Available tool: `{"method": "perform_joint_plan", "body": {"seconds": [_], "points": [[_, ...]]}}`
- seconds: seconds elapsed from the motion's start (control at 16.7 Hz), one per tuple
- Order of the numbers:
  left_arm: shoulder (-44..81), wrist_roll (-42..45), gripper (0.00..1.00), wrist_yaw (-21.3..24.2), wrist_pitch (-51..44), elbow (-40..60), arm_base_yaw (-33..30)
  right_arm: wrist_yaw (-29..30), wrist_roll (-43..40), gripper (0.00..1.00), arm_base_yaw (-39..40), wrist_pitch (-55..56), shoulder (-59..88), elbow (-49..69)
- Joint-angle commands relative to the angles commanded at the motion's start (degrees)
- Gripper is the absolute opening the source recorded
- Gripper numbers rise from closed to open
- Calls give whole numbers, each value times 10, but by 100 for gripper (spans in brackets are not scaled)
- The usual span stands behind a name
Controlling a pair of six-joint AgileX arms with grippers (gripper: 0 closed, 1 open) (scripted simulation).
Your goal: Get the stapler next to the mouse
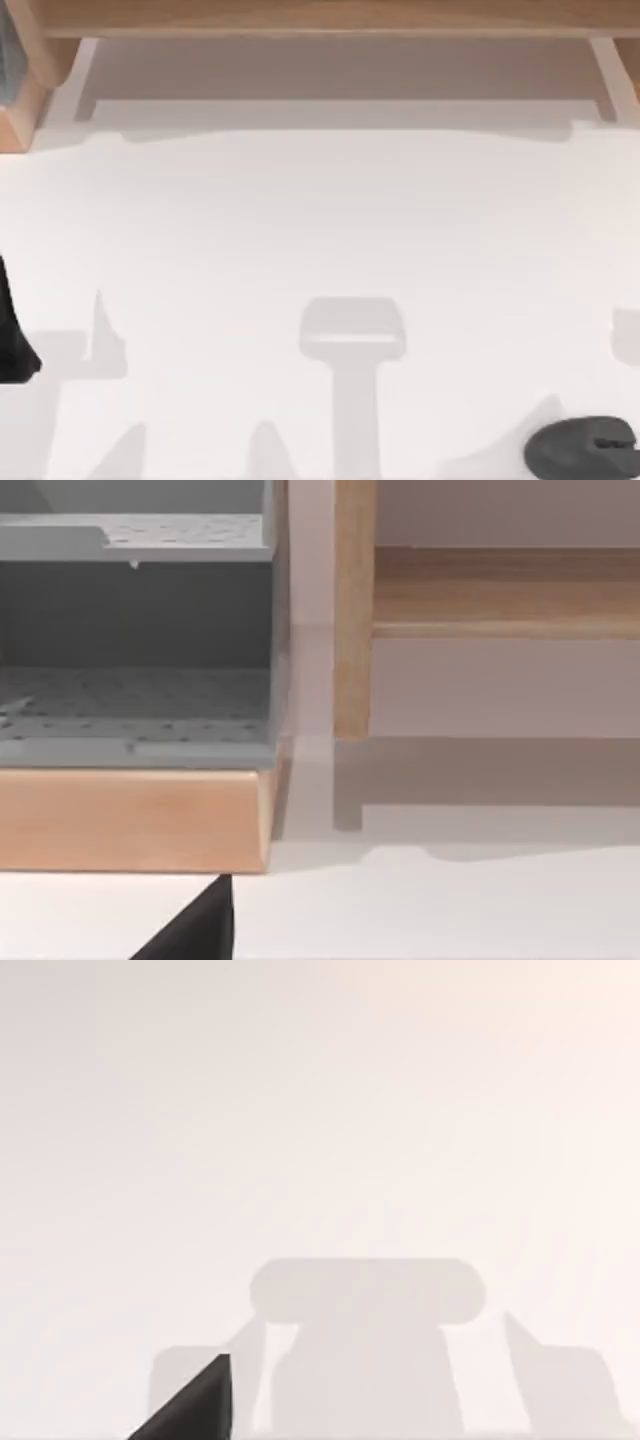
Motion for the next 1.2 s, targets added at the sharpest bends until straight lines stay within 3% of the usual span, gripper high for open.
{"method": "perform_joint_plan", "body": {"seconds": [0.36, 0.6, 1.2], "points": [[0, 0, 100, 0, 0, 0, 0, 3, 11, 100, -73, -188, 335, 169], [0, 0, 100, 0, 0, 0, 0, 2, 18, 100, -109, -279, 485, 259], [0, 0, 100, 0, 0, 0, 0, -2, 21, 100, -123, -317, 545, 303]]}}
